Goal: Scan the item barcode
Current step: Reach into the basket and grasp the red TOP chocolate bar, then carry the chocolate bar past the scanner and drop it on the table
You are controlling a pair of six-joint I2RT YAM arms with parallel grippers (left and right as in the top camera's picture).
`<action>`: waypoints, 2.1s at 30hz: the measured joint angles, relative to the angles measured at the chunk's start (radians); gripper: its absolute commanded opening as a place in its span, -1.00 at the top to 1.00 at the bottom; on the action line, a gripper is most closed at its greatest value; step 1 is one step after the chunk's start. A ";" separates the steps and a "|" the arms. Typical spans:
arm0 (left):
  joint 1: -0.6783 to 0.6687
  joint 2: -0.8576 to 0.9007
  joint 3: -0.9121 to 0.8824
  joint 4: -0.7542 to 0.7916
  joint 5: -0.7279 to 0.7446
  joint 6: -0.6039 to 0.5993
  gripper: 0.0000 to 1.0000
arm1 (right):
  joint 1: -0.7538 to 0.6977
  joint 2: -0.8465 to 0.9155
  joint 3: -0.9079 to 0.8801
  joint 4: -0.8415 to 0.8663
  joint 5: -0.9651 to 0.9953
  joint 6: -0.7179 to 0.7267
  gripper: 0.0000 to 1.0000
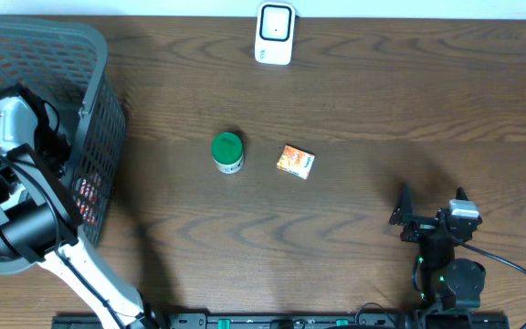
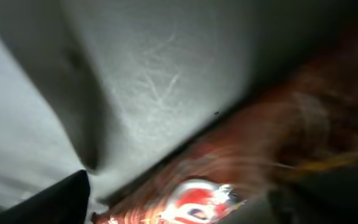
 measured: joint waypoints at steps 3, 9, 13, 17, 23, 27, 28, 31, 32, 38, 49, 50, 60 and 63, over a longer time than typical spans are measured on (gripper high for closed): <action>-0.001 0.002 0.000 0.003 -0.017 0.001 -0.09 | 0.000 0.000 0.000 0.000 0.000 0.000 -0.98; -0.001 0.001 0.000 0.010 -0.070 -0.030 0.45 | 0.000 0.000 0.000 0.000 0.000 0.000 -0.99; -0.002 0.001 0.000 0.015 -0.095 -0.040 0.85 | 0.000 0.000 0.000 0.000 0.000 0.000 -0.99; 0.000 0.002 0.019 -0.010 -0.116 -0.067 0.85 | 0.000 0.000 0.000 0.000 0.000 0.000 -0.98; 0.017 0.009 0.244 -0.157 -0.126 -0.111 0.85 | 0.000 0.000 0.000 0.000 0.000 0.000 -0.99; 0.021 -0.024 0.499 -0.216 -0.064 -0.134 0.85 | 0.000 0.000 0.000 0.000 0.000 0.000 -0.98; 0.021 -0.047 0.542 -0.217 -0.035 -0.139 0.86 | 0.000 0.000 0.000 0.000 0.000 0.000 -0.99; 0.022 -0.146 0.668 -0.202 0.133 -0.165 0.87 | 0.000 0.000 0.000 0.000 0.000 0.000 -0.98; 0.021 -0.186 0.687 -0.192 0.183 -0.171 0.85 | 0.000 0.000 0.000 0.000 0.000 0.000 -0.99; -0.142 -0.498 0.742 -0.098 0.503 -0.212 0.85 | 0.000 0.000 0.000 0.000 0.000 0.000 -0.99; -0.868 -0.354 0.692 -0.011 0.520 -0.180 0.85 | 0.000 0.000 0.000 0.000 0.000 0.000 -0.99; -0.891 -0.320 0.690 -0.009 0.510 -0.172 0.85 | 0.000 0.000 0.000 0.000 0.000 0.000 -0.99; -1.130 0.142 0.676 0.040 0.458 -0.067 0.85 | 0.000 0.000 0.000 0.000 0.000 0.000 -0.99; -1.162 0.241 0.673 0.071 0.452 -0.073 0.85 | 0.000 0.000 0.000 0.000 0.000 0.000 -0.99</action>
